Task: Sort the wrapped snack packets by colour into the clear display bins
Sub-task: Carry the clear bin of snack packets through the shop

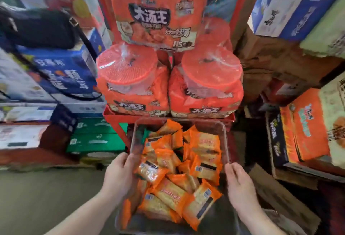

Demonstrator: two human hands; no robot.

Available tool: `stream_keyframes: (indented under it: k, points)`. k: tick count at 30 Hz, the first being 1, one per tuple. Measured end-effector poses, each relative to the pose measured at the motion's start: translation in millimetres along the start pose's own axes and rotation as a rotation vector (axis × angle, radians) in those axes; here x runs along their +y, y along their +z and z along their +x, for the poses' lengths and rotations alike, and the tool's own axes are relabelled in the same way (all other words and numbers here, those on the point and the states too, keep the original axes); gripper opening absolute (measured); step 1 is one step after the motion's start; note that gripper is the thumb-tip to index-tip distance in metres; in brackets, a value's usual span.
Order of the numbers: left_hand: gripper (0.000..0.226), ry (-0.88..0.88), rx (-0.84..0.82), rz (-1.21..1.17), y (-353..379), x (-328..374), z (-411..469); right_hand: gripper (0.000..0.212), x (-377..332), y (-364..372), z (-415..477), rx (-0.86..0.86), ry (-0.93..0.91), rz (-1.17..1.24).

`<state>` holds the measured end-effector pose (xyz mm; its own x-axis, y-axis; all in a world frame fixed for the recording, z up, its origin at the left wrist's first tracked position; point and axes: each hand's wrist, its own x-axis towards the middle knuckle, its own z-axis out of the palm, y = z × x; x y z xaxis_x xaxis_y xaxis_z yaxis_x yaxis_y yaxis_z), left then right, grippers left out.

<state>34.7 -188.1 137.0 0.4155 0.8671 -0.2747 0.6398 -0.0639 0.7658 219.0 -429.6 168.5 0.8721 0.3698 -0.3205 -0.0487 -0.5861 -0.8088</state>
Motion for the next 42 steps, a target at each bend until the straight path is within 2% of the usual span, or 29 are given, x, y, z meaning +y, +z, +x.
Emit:
stream_keyframes:
  k: [3, 7, 13, 20, 22, 29, 31, 36, 42]
  points:
    - [0.041, -0.039, 0.082, -0.013, -8.5, -9.7, -11.8, 0.034, 1.0, 1.4, 0.7, -0.072, -0.035, -0.016]
    - [0.042, -0.078, 0.191, -0.029, -41.5, -34.3, -40.3, 0.034, -10.4, 19.3, -0.2, -0.19, -0.094, -0.017]
    - [0.044, -0.209, 0.402, -0.162, -115.1, -84.6, -73.2, 0.042, -51.2, 89.4, -6.6, -0.483, -0.325, -0.141]
    - [0.044, -0.325, 0.638, -0.211, -213.4, -165.5, -78.3, 0.028, -114.3, 227.9, -32.9, -0.631, -0.527, -0.184]
    - [0.045, -0.362, 0.672, -0.246, -244.0, -189.6, -71.8, 0.026, -134.2, 274.2, -46.0, -0.671, -0.529, -0.191]
    - [0.045, -0.478, 0.766, -0.321, -369.2, -275.0, -56.4, 0.038, -215.0, 427.2, -111.2, -0.754, -0.443, -0.196]
    - [0.045, -0.489, 0.809, -0.327, -400.6, -299.2, -53.2, 0.033, -233.0, 467.9, -129.7, -0.789, -0.447, -0.219]
    - [0.045, -0.542, 0.9, -0.275, -454.9, -352.9, -51.1, 0.025, -273.4, 553.9, -158.6, -0.942, -0.558, -0.319]
    - [0.045, -0.642, 0.992, -0.276, -513.6, -399.0, -24.9, 0.027, -319.8, 666.3, -173.0, -1.123, -0.514, -0.367]
